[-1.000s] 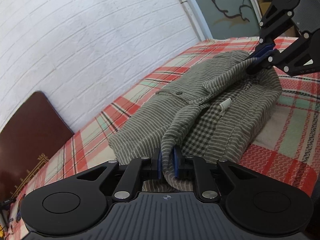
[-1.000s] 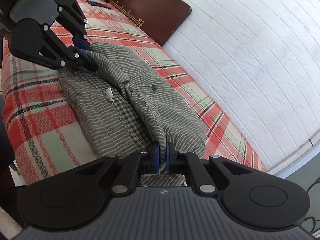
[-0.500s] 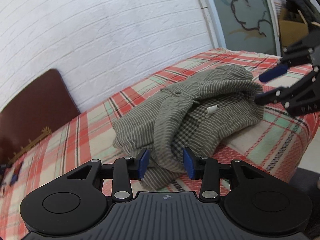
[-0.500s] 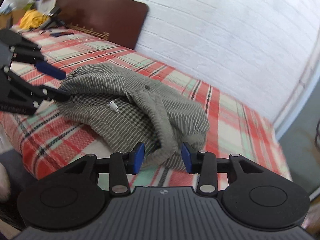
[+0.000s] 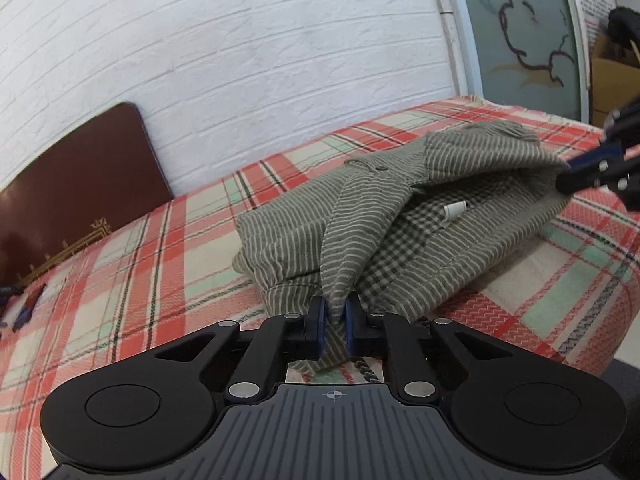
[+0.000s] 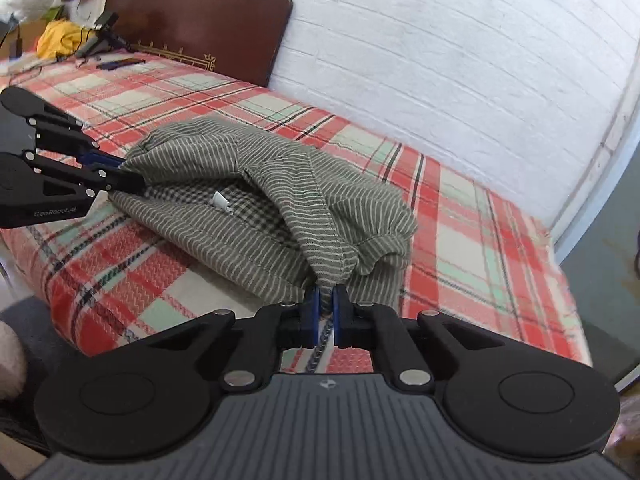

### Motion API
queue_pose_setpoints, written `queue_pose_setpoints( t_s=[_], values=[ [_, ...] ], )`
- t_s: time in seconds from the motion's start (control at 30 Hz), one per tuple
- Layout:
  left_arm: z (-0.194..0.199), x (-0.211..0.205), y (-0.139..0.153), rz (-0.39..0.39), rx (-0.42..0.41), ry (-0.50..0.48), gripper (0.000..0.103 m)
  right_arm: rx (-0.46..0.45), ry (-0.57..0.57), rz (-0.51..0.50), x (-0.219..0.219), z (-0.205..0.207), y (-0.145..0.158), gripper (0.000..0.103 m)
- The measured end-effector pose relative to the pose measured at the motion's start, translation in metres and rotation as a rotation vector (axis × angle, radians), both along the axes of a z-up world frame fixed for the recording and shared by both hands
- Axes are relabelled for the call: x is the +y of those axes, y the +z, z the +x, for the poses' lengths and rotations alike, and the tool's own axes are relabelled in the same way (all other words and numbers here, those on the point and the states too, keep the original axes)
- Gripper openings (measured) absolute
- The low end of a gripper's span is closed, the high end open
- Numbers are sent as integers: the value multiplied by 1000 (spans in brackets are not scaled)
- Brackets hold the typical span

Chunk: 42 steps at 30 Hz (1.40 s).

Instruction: Fold clothes

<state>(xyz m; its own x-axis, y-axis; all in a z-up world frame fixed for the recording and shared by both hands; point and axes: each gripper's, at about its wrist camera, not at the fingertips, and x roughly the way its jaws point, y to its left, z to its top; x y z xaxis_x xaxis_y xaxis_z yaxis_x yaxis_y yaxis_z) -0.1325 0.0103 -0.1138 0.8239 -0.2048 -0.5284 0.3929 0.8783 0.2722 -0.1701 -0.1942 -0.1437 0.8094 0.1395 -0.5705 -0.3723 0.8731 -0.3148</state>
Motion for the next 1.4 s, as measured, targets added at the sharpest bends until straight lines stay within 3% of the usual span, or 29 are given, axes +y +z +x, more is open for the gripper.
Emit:
queue_pose_setpoints(
  t_s=[0.1,0.23,0.33,0.43,0.47,0.63,0.7,0.8,0.93,1.0,1.2,1.3,1.4],
  values=[
    [-3,-1,-5,9,16,-16,6,44,-3,-2,-2,5,-12,5],
    [-8,-1,-8,33,1,-39,15,56,1,-9,-1,7,-20,5],
    [-13,1,-8,60,-20,-42,36,52,9,-7,-4,4,-19,6],
    [-19,6,-5,86,-41,-61,50,30,30,-24,-7,-3,-15,17],
    [-22,7,-3,101,-52,-72,60,22,37,-31,-8,-6,-14,20],
    [-37,5,3,213,-116,-119,72,-51,84,-43,-11,-22,-1,22],
    [-40,2,11,238,-136,-147,72,-91,112,-34,-7,-24,7,22],
    [-41,-2,27,203,-165,-181,70,-142,164,-27,1,-22,16,22],
    [-23,-1,46,-35,-102,-256,50,-159,242,-55,13,-8,13,22],
    [-7,-2,49,-125,-79,-297,49,-146,274,-72,17,0,9,22],
    [29,-15,32,-110,-13,-358,57,-153,324,-112,26,19,4,22],
    [42,-20,23,-93,20,-369,56,-128,326,-78,31,33,4,20],
    [59,-17,12,-108,67,-318,55,-70,291,10,27,52,3,19]
  ],
)
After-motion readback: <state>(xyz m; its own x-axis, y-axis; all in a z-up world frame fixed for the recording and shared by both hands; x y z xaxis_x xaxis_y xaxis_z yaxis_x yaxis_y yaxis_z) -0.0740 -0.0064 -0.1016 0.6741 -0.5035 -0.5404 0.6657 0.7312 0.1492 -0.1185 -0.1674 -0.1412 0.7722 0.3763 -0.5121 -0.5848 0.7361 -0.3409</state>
